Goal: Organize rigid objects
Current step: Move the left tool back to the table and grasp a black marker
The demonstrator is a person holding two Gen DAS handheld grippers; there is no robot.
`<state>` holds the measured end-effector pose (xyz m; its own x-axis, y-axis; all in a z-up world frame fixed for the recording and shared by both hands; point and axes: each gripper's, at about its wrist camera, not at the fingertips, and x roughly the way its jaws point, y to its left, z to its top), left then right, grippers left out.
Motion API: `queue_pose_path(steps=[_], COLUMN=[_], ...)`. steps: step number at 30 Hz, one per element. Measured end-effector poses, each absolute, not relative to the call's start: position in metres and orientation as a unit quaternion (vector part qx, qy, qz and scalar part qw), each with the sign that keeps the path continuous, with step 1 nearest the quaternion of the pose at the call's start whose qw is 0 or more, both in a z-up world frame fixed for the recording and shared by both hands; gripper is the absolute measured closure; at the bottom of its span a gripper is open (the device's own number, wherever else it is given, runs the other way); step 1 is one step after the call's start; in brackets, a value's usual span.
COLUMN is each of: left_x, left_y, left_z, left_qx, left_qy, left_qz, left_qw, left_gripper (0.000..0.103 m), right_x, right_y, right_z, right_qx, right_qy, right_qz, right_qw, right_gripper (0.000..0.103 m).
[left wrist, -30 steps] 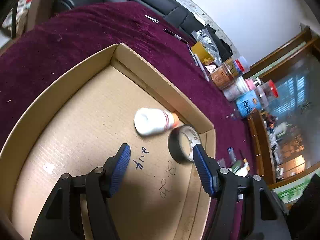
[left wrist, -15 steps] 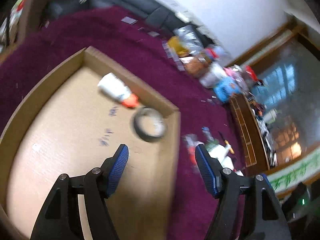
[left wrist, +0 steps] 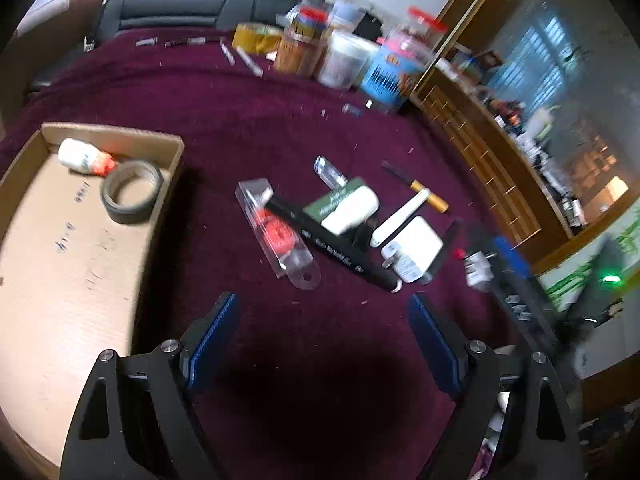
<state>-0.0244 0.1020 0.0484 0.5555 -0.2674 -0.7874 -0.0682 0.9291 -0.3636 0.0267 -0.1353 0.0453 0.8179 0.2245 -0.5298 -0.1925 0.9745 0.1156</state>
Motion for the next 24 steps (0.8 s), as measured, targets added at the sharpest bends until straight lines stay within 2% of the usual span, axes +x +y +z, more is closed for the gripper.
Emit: queue_pose_path(steps=[3,9,16,18,20,22,24], left_x=[-0.013,0.018,0.043,0.038,0.027,0.017,0.006], left_y=[0.093,0.071,0.035,0.030,0.034,0.044,0.060], left_z=[0.036,0.026,0.009,0.006,0.008,0.013,0.018], left_qx=[-0.185,-0.150,-0.039,-0.001,0.023,0.020,-0.019], left_qy=[0.483,0.480,0.471,0.473,0.468,0.472,0.485], left_qz=[-0.043,0.031,0.069,0.061,0.049,0.033,-0.001], left_qw=[0.855,0.864,0.878,0.879,0.882,0.881,0.874], left_gripper=[0.022,0.022,0.021,0.030,0.059,0.072,0.072], right_x=[0.019,0.027,0.030,0.030,0.031,0.032,0.032], right_y=[-0.138,-0.142,-0.151,-0.154,-0.154,-0.154,-0.153], right_z=[0.049,0.044,0.044,0.043,0.043,0.043,0.043], right_qx=[0.016,0.022,0.041,0.046,0.048,0.050,0.048], right_qy=[0.255,0.281,0.287,0.289,0.292,0.294,0.295], right_qz=[0.099,0.105,0.105,0.105,0.106,0.107,0.109], right_qw=[0.962,0.954,0.951,0.950,0.949,0.949,0.948], right_gripper=[0.040,0.040,0.040,0.040,0.040,0.040,0.040])
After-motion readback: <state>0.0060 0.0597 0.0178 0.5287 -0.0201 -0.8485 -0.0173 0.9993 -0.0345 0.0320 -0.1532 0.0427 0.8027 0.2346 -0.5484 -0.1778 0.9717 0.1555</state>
